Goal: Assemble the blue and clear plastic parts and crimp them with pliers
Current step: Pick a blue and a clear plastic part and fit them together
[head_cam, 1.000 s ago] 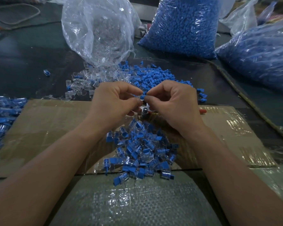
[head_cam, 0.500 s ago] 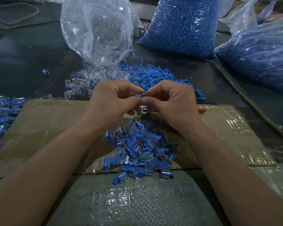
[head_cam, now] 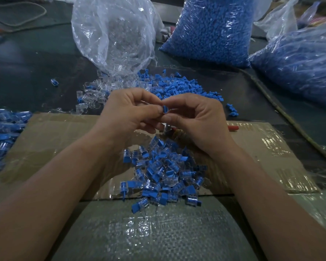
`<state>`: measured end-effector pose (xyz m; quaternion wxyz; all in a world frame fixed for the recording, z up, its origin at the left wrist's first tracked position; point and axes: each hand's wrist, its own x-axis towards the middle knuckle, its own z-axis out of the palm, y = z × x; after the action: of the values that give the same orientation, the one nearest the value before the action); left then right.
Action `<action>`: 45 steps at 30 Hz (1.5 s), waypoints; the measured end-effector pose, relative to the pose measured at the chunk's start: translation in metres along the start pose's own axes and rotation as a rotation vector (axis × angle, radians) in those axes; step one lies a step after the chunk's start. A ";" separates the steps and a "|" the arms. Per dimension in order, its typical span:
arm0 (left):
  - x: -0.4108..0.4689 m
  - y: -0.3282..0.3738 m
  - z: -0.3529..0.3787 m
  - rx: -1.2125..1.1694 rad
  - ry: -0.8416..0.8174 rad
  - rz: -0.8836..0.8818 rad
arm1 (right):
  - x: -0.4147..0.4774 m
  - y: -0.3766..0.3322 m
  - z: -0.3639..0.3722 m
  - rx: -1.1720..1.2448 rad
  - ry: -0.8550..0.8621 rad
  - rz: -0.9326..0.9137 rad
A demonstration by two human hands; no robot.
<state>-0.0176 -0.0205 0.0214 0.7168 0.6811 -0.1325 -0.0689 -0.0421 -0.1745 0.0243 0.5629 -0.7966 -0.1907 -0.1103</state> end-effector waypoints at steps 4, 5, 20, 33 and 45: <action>0.001 0.000 -0.001 -0.007 -0.039 -0.021 | 0.000 0.001 0.000 -0.027 0.020 -0.041; 0.001 -0.001 -0.001 -0.005 -0.048 -0.026 | 0.000 0.001 0.000 -0.034 0.021 -0.041; 0.002 0.000 -0.003 -0.098 -0.115 -0.068 | 0.000 0.003 -0.006 -0.106 0.035 -0.078; 0.001 -0.001 -0.003 -0.009 -0.074 -0.046 | 0.000 0.001 -0.004 -0.099 -0.001 -0.033; 0.005 -0.003 -0.010 -0.108 0.027 -0.065 | 0.003 0.009 -0.067 -0.564 -0.376 0.559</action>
<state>-0.0094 -0.0131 0.0186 0.7517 0.6461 -0.0967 -0.0902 -0.0330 -0.2395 0.0404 0.2869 -0.9464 -0.0294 0.1454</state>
